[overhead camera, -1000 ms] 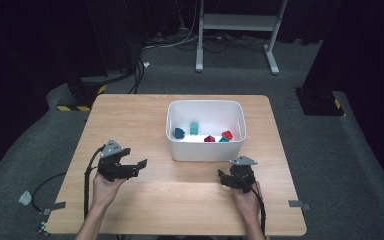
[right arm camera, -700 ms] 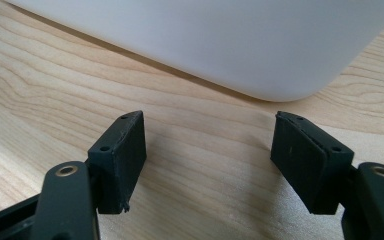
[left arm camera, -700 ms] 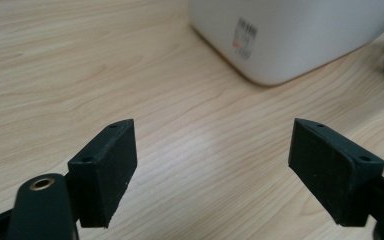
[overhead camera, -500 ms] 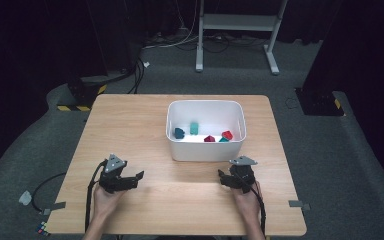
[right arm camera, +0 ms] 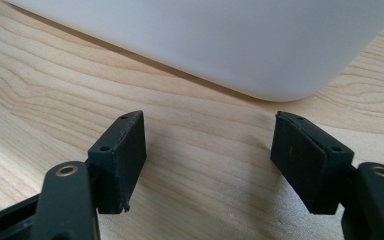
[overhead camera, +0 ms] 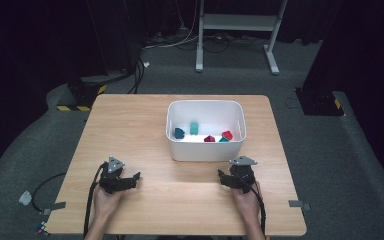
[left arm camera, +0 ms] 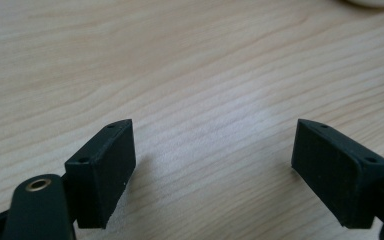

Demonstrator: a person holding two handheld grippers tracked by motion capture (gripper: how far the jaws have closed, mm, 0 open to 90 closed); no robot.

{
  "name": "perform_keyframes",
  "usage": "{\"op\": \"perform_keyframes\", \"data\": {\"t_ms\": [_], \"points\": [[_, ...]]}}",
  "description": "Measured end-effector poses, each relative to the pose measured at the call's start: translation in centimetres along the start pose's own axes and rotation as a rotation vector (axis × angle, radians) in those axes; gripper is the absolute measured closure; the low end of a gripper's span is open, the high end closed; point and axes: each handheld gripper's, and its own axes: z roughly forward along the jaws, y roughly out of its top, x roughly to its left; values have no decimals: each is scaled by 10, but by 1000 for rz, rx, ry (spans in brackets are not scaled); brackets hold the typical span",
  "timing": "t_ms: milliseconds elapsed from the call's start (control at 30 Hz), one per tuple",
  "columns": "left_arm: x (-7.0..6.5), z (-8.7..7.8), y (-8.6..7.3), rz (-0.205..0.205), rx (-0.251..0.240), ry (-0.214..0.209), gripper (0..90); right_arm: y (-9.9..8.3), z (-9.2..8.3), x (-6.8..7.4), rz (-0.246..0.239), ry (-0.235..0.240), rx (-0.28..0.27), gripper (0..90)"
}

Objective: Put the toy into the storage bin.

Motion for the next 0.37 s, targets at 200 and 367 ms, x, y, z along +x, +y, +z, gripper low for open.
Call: {"op": "perform_keyframes", "data": {"t_ms": [200, 367], "points": [[1, 1, 0, -19, 6, -12, 148, 0, 0, 0, 0, -1, 0, 302], [1, 1, 0, -21, 6, -13, 145, 0, 0, 0, -2, -4, -2, 301]]}}
